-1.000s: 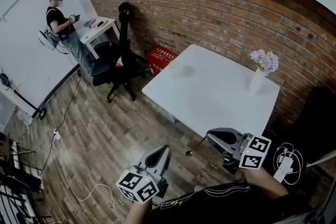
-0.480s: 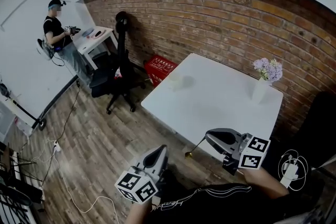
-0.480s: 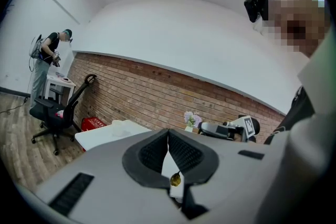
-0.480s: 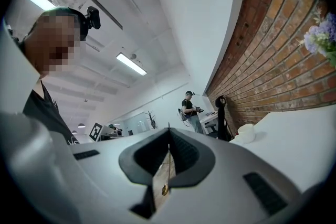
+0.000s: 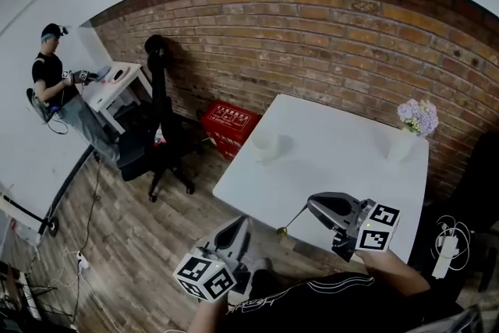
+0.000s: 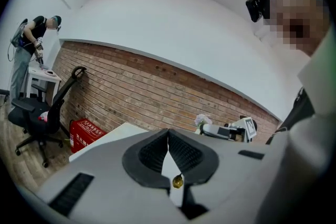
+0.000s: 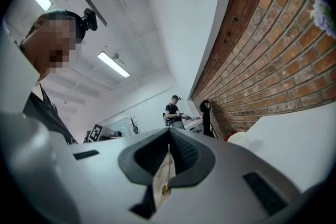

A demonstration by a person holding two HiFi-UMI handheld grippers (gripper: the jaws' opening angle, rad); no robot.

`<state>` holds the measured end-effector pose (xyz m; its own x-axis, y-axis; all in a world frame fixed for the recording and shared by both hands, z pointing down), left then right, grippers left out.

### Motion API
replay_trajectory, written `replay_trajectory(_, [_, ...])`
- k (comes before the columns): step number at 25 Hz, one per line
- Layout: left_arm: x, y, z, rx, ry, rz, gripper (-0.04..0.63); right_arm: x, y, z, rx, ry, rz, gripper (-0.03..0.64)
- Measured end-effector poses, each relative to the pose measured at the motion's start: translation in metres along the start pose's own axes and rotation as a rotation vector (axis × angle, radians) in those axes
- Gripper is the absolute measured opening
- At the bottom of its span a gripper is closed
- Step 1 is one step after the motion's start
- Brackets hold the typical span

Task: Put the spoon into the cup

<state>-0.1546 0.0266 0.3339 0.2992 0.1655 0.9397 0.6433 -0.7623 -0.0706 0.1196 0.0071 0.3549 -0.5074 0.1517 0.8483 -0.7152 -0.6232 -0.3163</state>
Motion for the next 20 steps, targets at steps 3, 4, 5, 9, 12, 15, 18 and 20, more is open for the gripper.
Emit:
replay_trajectory(3, [-0.025, 0.024, -0.057, 0.039, -0.01, -0.032, 0.006, 0.005, 0.048, 0.016, 0.057, -0.001, 0.018, -0.002])
replay_trajectory(4, [-0.034, 0.031, -0.075, 0.054, -0.009, -0.041, 0.006, 0.007, 0.064, 0.02, 0.076, -0.002, 0.026, -0.002])
replay_trajectory(5, [-0.043, 0.039, -0.093, 0.07, -0.007, -0.049, 0.006, 0.008, 0.078, 0.025, 0.095, -0.003, 0.035, -0.002])
replay_trajectory(9, [-0.067, 0.067, -0.153, 0.134, -0.012, -0.078, 0.006, 0.01, 0.129, 0.038, 0.167, -0.02, 0.076, -0.002])
replay_trajectory(12, [-0.079, 0.085, -0.19, 0.179, -0.027, -0.098, 0.005, 0.009, 0.159, 0.046, 0.222, -0.049, 0.098, -0.002])
replay_trajectory(15, [-0.084, 0.101, -0.217, 0.218, -0.036, -0.113, 0.006, 0.009, 0.178, 0.054, 0.279, -0.089, 0.107, -0.002])
replay_trajectory(18, [-0.078, 0.113, -0.231, 0.26, -0.063, -0.143, 0.006, 0.012, 0.181, 0.054, 0.337, -0.107, 0.111, -0.002])
replay_trajectory(20, [-0.073, 0.122, -0.236, 0.287, -0.081, -0.162, 0.006, 0.012, 0.183, 0.056, 0.371, -0.112, 0.114, -0.002])
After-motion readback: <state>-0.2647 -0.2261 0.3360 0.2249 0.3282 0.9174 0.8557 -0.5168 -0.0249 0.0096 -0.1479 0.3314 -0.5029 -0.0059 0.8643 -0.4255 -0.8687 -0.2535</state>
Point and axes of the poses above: the fingertips, and each gripper's own axes: y forward along the fingers, z to its right, x out of its underside, the point moved 9 cm from there along -y, backward along the fingers, and after that the axes turned 14 degrees about z, right-handed, at the moved point
